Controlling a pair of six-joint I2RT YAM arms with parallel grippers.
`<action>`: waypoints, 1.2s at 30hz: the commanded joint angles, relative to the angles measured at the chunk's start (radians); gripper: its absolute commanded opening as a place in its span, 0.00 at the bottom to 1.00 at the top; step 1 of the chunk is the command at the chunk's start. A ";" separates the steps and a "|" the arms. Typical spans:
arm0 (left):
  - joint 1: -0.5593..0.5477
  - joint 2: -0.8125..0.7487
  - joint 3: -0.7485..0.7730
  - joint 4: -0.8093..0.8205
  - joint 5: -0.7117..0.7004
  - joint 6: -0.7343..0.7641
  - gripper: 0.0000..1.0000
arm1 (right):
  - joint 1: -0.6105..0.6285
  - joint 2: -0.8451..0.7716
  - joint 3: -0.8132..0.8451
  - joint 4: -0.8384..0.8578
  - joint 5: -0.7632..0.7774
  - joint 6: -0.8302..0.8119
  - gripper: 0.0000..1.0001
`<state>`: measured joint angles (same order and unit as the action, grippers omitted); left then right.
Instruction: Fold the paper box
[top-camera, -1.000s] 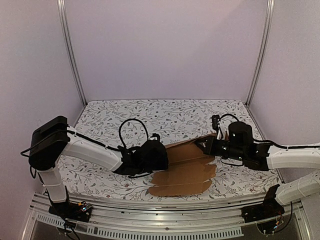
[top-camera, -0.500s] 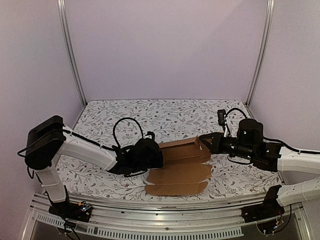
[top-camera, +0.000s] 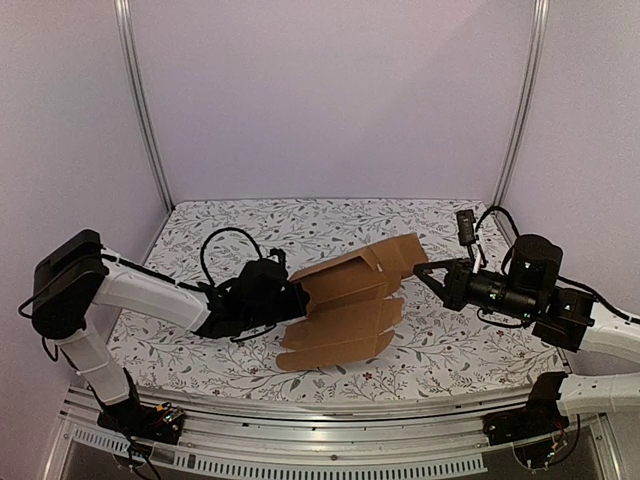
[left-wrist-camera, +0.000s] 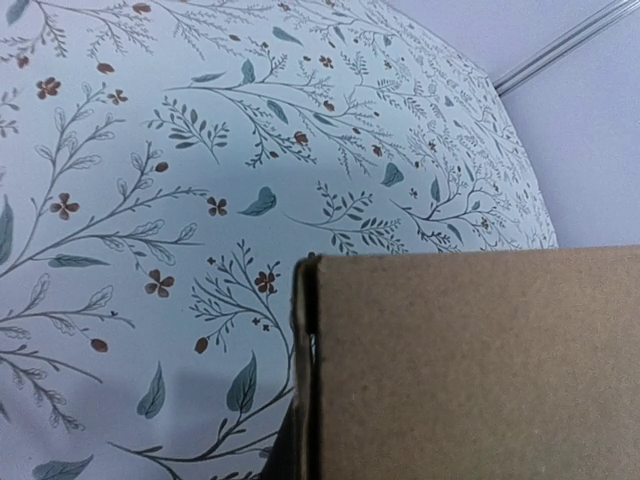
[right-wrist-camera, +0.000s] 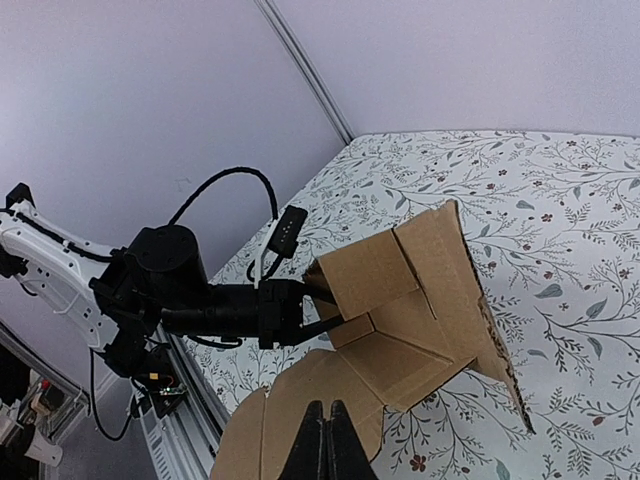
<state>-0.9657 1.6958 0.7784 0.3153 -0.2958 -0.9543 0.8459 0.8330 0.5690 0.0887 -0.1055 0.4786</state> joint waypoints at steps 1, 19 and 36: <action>0.012 -0.049 -0.022 0.048 0.057 -0.023 0.00 | 0.006 -0.047 -0.027 -0.020 -0.050 -0.056 0.00; 0.026 -0.098 0.010 0.142 0.267 -0.064 0.00 | 0.007 -0.025 -0.006 0.085 -0.103 -0.045 0.00; 0.024 -0.094 0.035 0.151 0.317 -0.061 0.00 | 0.010 0.042 0.051 0.149 -0.136 -0.032 0.00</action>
<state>-0.9524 1.6119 0.7887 0.4477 -0.0032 -1.0180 0.8501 0.8581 0.5739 0.2024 -0.2207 0.4355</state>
